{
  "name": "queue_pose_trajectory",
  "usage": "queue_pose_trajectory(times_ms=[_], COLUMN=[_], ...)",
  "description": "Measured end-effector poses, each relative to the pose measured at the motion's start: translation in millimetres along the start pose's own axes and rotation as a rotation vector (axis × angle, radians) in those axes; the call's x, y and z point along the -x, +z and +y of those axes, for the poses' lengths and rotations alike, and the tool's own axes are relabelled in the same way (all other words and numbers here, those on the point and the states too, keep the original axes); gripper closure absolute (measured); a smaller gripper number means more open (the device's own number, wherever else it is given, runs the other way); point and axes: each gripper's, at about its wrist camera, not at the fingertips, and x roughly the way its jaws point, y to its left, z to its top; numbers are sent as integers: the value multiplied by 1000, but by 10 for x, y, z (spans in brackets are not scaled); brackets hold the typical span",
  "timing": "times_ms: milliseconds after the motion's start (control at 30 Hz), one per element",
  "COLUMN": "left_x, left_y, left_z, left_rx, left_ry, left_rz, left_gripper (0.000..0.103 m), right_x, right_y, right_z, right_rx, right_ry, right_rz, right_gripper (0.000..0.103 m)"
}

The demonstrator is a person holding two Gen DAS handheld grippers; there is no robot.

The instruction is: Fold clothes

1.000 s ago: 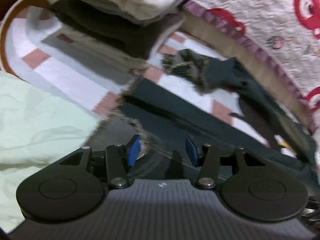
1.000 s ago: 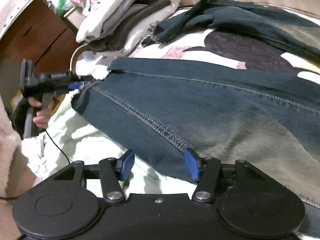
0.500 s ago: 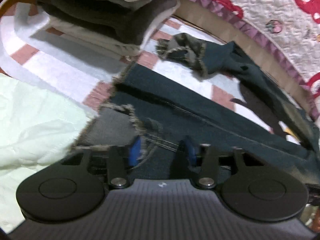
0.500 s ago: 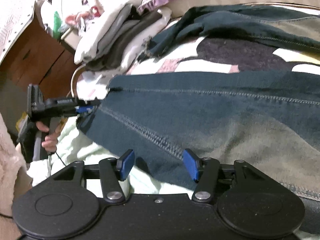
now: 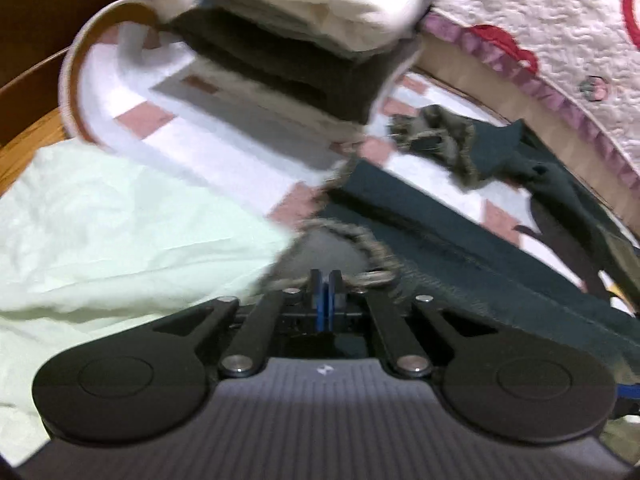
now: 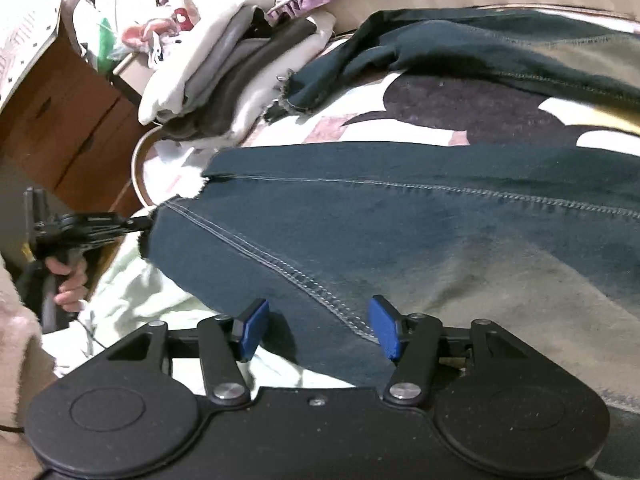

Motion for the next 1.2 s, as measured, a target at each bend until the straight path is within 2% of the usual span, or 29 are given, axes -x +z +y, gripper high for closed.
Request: queue_pose_trajectory(times_ms=[33, 133, 200, 267, 367, 533, 633, 733, 800, 867, 933, 1000, 1033, 1100, 1200], left_x=[-19, -57, -85, -180, -422, -784, -930, -1077, -1137, -1176, -1169, -1161, -1157, -1149, -1138], left_y=[28, 152, 238, 300, 288, 117, -5, -127, -209, -268, -304, -341, -359, -395, -450], left_z=[-96, -463, -708, -975, -1406, -2003, -2245, -2488, -2599, -2647, -2620, -2592, -2578, -2550, -2509], left_rx=[-25, -141, -217, -302, -463, -707, -808, -910, -970, -998, -1003, -1008, -1010, -1015, -1022], left_ry=[-19, -91, -143, -208, -275, -372, -420, -469, -473, -454, -458, -462, -464, -468, -474], left_rz=[-9, -31, -40, -26, 14, 44, 59, 75, 78, 85, 99, 112, 119, 132, 152], left_gripper=[101, 92, 75, 62, 60, 56, 56, 54, 52, 52, 52, 49, 49, 49, 49], right_x=[17, 107, 205, 378, 655, 1097, 1245, 1289, 1240, 1138, 1047, 993, 983, 1074, 1415], right_y=[5, 23, 48, 115, 232, 281, 280, 270, 289, 321, 345, 360, 345, 260, 213], right_z=[-24, -116, -114, -101, -297, -870, -1240, -1534, -1602, -1670, -1650, -1587, -1561, -1603, -1657], right_rx=[-18, -100, -117, -70, -89, -221, -353, -473, -492, -497, -467, -409, -384, -415, -486], right_ry=[18, 104, 141, 63, -126, -492, -547, -544, -557, -632, -706, -765, -785, -732, -587], right_rz=[1, -8, -35, -96, -163, -193, -218, -251, -259, -248, -262, -250, -256, -320, -505], right_gripper=[40, 40, 41, 41, 40, 40, 40, 40, 41, 42, 50, 74, 89, 95, 96])
